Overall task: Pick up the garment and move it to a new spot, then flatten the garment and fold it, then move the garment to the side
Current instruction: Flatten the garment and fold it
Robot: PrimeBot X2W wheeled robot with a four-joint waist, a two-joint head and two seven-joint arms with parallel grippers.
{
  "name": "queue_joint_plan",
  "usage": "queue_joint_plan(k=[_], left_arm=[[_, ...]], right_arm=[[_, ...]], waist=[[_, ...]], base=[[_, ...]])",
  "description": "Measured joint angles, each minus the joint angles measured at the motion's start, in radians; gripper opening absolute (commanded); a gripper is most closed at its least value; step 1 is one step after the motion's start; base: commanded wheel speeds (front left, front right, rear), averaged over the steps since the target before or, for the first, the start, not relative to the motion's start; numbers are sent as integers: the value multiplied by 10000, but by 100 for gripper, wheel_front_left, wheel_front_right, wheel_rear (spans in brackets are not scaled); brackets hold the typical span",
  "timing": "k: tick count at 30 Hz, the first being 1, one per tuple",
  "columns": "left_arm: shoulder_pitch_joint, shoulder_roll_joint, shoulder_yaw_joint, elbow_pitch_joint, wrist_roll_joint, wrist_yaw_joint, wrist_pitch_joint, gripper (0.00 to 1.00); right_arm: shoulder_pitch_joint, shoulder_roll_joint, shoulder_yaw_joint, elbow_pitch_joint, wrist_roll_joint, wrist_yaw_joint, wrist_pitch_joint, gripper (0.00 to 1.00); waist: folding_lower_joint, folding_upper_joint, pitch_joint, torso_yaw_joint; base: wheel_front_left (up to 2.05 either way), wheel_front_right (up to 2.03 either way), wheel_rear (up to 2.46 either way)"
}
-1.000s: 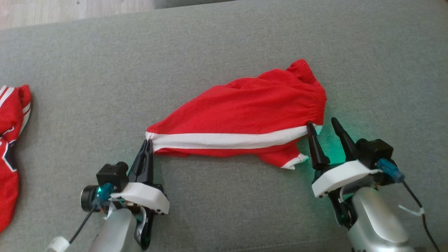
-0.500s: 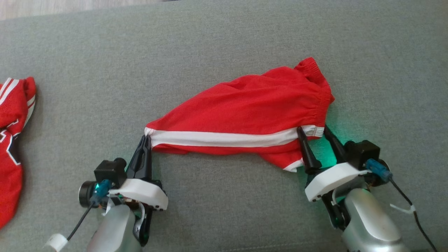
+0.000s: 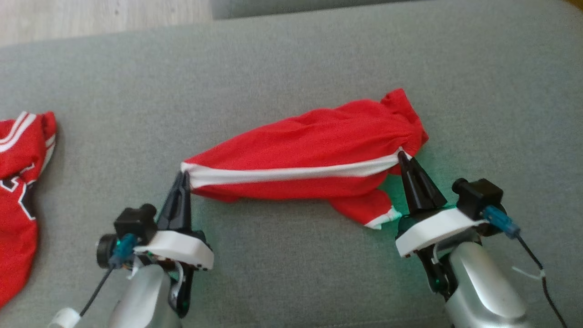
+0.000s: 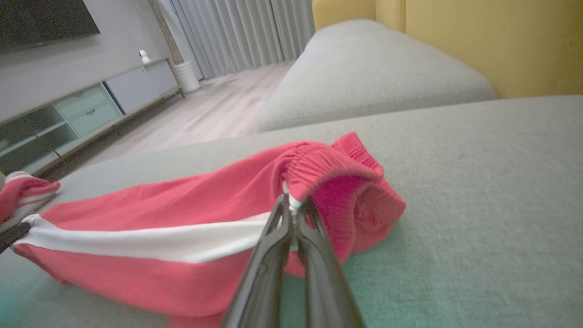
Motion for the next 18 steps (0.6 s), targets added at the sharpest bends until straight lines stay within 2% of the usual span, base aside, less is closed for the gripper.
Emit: queue_joint_plan(k=[4, 8, 14, 18], left_arm=[[168, 0, 401, -826, 322, -81, 0, 0], [105, 173, 665, -1772, 617, -178, 0, 0], [-696, 878, 686, -2683, 704, -270, -2, 0], [-1622, 1317, 125, -2964, 430, -343, 10, 0]], right_arm=[[321, -31, 40, -702, 397, 0, 0, 0], [352, -366, 291, -1482, 911, 0, -4, 0], [-196, -968, 855, -2368, 2161, 0, -10, 0], [-1026, -1553, 1133, -2456, 2995, 0, 21, 0]], waist=[[-1, 0, -475, 15], [-2, 0, -1125, 55], [-3, 0, -2023, 140], [-4, 0, -2273, 239]], base=[[0, 0, 0], [0, 0, 0], [0, 0, 0], [0, 0, 0]])
